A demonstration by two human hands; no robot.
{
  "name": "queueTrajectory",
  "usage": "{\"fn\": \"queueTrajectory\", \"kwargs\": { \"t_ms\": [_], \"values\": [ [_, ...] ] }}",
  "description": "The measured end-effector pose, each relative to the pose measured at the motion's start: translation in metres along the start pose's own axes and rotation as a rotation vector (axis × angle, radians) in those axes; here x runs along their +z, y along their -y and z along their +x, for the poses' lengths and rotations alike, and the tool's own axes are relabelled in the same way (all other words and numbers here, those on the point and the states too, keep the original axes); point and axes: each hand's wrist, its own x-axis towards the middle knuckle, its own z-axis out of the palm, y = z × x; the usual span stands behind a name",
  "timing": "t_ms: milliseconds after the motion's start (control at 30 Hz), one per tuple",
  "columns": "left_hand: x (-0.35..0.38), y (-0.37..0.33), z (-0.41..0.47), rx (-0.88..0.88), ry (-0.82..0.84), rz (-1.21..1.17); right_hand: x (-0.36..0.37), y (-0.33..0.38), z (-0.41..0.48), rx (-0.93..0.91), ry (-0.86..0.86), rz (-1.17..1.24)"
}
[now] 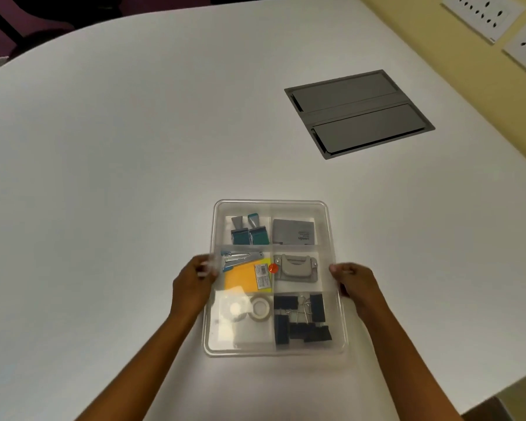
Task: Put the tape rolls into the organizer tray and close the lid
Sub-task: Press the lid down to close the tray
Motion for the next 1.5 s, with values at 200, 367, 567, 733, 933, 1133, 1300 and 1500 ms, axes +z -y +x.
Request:
{"fn": "queueTrajectory", "kwargs": {
  "t_ms": [200, 367, 567, 733, 933, 1133, 1300, 1500],
  "values": [
    [-0.008, 0.046, -0.052, -0.234, 0.06, -0.15, -0.013, -0.053, -0.051, 0.083, 0.08, 0.012],
    [-0.005, 0.056, -0.062, -0.286, 0.105, -0.227, -0.011, -0.068, -0.065, 0.159, 0.087, 0.09],
    [0.004, 0.053, -0.059, -0.232, 0.074, -0.097, -0.007, -0.063, -0.06, 0.14, 0.047, -0.103],
    [0.017, 0.041, -0.05, 0.068, -0.025, 0.195, 0.005, -0.044, -0.055, -0.222, -0.099, -0.447],
    [0.032, 0.033, -0.017, 0.458, -0.092, 0.455, 0.036, -0.026, -0.025, -0.613, -0.143, -0.669],
    [0.038, 0.043, -0.004, 0.461, -0.089, 0.468, 0.042, -0.022, -0.008, -0.611, -0.194, -0.83],
    [0.041, 0.044, 0.0, 0.463, -0.079, 0.41, 0.044, -0.026, -0.001, -0.641, -0.197, -0.832],
    [0.04, 0.044, 0.002, 0.479, -0.118, 0.481, 0.045, -0.025, -0.002, -0.668, -0.197, -0.781]
  ]
}}
